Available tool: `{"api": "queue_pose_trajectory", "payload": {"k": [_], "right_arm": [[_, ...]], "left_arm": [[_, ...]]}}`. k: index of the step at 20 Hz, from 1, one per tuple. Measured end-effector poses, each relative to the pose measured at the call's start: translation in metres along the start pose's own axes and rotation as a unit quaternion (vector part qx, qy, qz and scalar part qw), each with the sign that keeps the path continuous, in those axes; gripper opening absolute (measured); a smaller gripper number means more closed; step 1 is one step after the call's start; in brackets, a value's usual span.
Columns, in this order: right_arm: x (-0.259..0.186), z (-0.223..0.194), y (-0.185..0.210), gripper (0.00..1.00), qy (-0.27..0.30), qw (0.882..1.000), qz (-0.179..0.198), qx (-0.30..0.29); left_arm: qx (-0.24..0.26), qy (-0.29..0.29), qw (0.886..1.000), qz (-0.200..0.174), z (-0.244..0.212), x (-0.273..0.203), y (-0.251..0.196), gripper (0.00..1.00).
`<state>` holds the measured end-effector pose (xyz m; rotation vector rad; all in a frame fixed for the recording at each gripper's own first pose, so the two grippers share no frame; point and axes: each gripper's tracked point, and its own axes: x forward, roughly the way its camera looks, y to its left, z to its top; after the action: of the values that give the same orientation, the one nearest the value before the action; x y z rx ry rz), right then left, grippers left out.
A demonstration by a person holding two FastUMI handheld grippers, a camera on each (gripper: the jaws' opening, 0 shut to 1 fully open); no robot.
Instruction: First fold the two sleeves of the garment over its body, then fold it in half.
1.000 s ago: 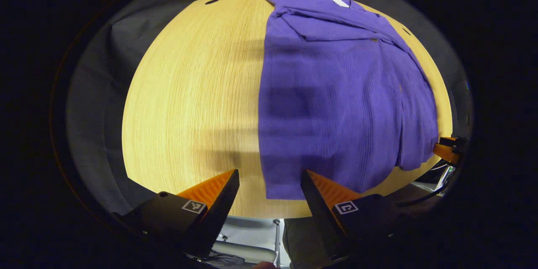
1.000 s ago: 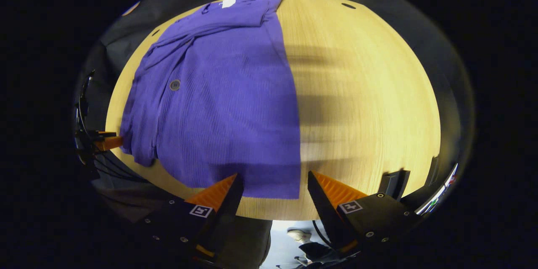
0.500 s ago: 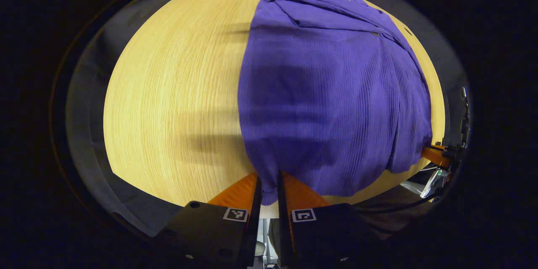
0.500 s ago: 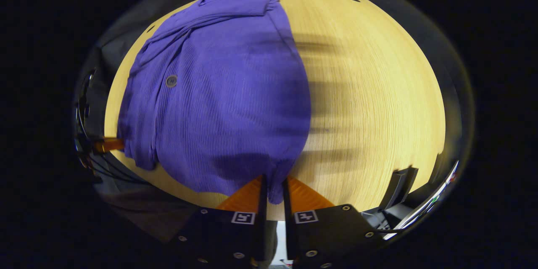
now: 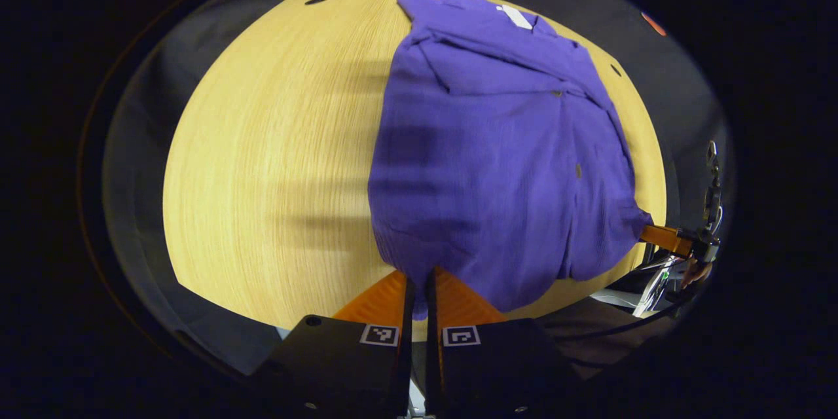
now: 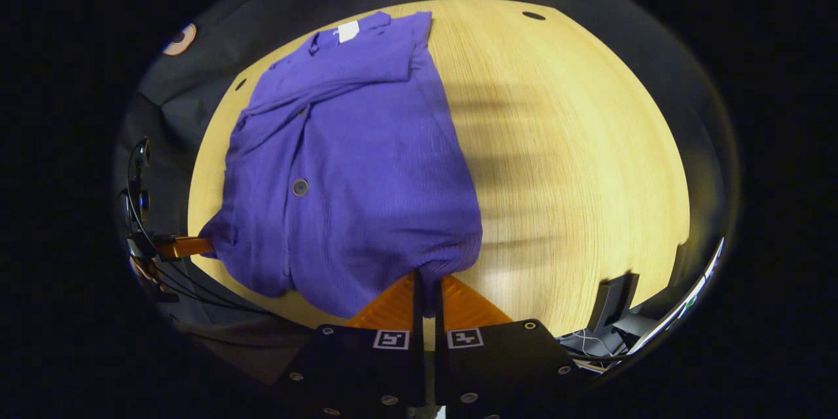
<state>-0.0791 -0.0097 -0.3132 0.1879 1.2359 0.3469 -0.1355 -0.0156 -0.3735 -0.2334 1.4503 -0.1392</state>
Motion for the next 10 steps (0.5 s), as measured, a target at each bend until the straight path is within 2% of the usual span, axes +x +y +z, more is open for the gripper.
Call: {"api": "queue_pose_trajectory", "payload": {"k": [6,10], "right_arm": [[-0.029,0.051,0.016,0.06,-0.054,0.998,0.024,-0.004],[-0.047,0.086,0.027,0.07,-0.088,0.995,0.046,0.0]], "left_arm": [[0.022,-0.057,0.998,-0.025,0.055,-0.036,-0.024,0.1],[0.043,-0.081,0.995,-0.027,0.089,-0.052,-0.033,0.1]]}}
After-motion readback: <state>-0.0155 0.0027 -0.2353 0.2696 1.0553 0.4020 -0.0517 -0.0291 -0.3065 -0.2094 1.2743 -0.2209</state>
